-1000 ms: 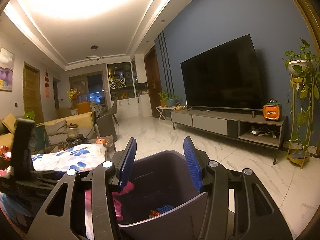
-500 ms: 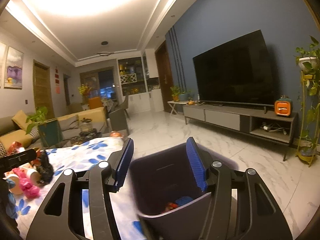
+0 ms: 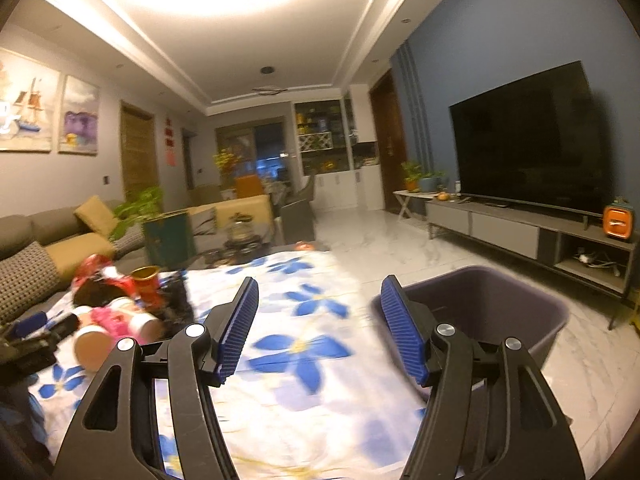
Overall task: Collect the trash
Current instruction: 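Move both open tools back over the trash on the table, then grasp the orange-white paper cup rim with the left tool while the right tool grasps a pink bag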
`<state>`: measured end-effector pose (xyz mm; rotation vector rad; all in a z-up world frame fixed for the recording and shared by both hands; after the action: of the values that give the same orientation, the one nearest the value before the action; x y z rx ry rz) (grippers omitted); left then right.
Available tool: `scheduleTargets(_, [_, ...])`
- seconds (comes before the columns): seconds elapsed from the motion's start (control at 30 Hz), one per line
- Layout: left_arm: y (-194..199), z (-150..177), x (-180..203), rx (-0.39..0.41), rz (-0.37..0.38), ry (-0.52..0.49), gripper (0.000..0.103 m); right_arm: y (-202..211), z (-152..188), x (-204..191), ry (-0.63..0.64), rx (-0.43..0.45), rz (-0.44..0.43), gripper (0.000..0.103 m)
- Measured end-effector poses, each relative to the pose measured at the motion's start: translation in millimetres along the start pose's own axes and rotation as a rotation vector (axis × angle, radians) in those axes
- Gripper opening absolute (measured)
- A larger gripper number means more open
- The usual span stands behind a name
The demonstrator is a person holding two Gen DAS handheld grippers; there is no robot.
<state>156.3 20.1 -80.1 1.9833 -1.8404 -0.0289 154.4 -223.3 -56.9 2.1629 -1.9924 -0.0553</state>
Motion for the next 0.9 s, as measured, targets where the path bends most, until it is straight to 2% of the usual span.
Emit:
scheduleTargets(0.13, [-2.9, 4.7, -20.6, -0.022, -0.022, 0.0, 0.094, -0.7, -2.1, -31.2, 0.014, -0.004, -0.058, 0.063])
scheduleTargets(0.23, [-8.2, 5.8, -31.0, -0.04, -0.038, 0.007, 0.086, -0.4, -2.9, -49.8, 0.026, -0.005, -0.093, 0.063])
scheduleTargets(0.3, [-15.1, 8.8, -35.8, -0.07, -0.044, 0.013, 0.077, -1.2, -2.8, -62.4, 0.03, -0.01, -0.118, 0.063])
scheduleTargets(0.53, [-33.5, 15.1, -44.6, -0.129, -0.067, 0.02, 0.063, -3.1, -1.4, -91.2, 0.044, -0.028, -0.182, 0.063])
scheduleTargets(0.67, [-41.0, 17.2, -49.2, -0.164, -0.073, 0.031, 0.044, -6.4, -2.5, -105.6, 0.058, -0.034, -0.214, 0.063])
scheduleTargets(0.9, [-43.0, 15.8, -58.3, -0.176, -0.076, 0.057, 0.011, -19.2, 1.0, -135.3, 0.08, -0.059, -0.277, 0.063])
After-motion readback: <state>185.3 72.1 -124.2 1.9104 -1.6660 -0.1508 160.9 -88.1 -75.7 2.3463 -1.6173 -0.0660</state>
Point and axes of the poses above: each gripper's, at about its wrist camera, not at the fingertips, and y roughly against the way its jaws point, x to its right, z to its underside, the point moved 4 cm from there along -y, roughly the way its jaws point, and after that the axes turned 14 degrees about y, right-handed, at the moved point
